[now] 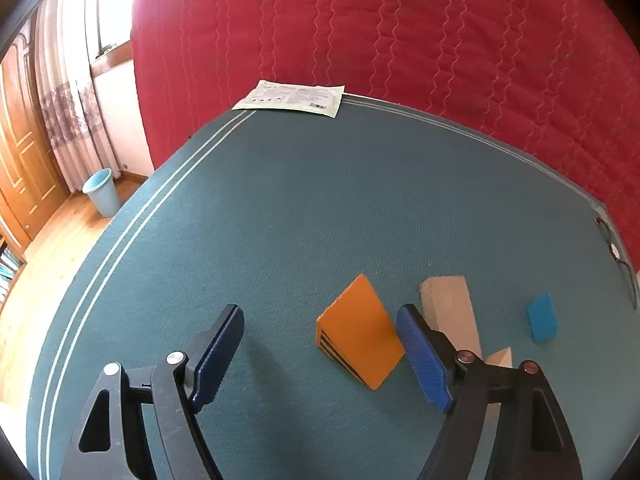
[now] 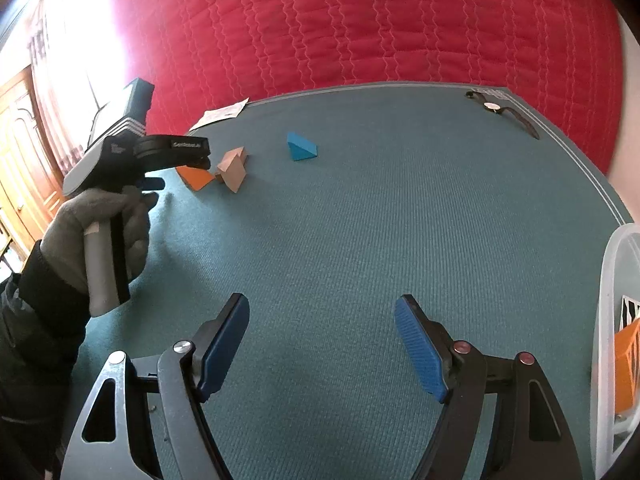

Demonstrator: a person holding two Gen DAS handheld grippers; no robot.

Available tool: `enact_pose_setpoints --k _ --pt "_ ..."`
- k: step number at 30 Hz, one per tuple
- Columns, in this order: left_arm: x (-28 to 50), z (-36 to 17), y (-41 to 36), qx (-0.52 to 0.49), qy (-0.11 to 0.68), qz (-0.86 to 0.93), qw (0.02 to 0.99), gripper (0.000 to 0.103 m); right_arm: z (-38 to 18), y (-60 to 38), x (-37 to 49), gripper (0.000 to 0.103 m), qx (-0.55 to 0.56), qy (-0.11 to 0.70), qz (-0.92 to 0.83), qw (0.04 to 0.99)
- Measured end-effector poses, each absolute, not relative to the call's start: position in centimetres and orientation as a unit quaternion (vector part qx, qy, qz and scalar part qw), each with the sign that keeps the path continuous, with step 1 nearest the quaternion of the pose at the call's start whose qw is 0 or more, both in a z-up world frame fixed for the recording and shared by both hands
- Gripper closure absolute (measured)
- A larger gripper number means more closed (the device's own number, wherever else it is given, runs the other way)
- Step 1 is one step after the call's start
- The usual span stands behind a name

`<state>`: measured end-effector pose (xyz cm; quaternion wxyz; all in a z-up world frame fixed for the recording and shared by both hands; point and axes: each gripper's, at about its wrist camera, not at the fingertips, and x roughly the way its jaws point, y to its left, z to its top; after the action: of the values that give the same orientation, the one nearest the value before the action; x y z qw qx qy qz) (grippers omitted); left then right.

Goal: Organize rigid objects
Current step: 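Grasp the orange striped wedge with the left gripper, then grasp tan triangular block with right gripper while left gripper holds orange wedge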

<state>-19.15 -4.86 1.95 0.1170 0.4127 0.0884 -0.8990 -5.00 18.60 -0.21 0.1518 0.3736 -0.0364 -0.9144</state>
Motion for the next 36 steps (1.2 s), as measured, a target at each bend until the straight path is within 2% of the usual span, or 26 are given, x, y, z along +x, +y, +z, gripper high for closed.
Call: enact_pose_setpoints --k 6,8,11,13,25,36 --pt "-17.3 1.7 -6.4 0.409 0.095 -0.901 0.106 0.023 -0.3 18.6 -5.1 0.027 0.374 -0.037 -0.914 0.150" --pt "-17.2 1.6 -6.6 0.408 0.096 -0.902 0.100 0.026 -0.3 18.6 -5.2 0.027 0.374 -0.037 -0.914 0.150" --pt "-17.4 1.7 -6.2 0.407 0.094 -0.904 0.090 0.039 -0.3 18.6 -5.2 0.027 0.376 -0.037 -0.914 0.148" --pt "-17.6 1.8 -5.8 0.408 0.093 -0.905 0.076 0.060 -0.3 18.6 -5.2 0.027 0.376 -0.037 -0.914 0.147" --pt "-16.9 2.2 -6.7 0.391 0.119 -0.911 0.050 0.062 -0.4 18.1 -5.5 0.027 0.387 -0.021 -0.911 0.141" --pt "-15.2 3.7 -6.4 0.363 0.087 -0.923 0.090 0.062 1.4 13.6 -8.5 0.027 0.387 -0.003 -0.906 0.173"
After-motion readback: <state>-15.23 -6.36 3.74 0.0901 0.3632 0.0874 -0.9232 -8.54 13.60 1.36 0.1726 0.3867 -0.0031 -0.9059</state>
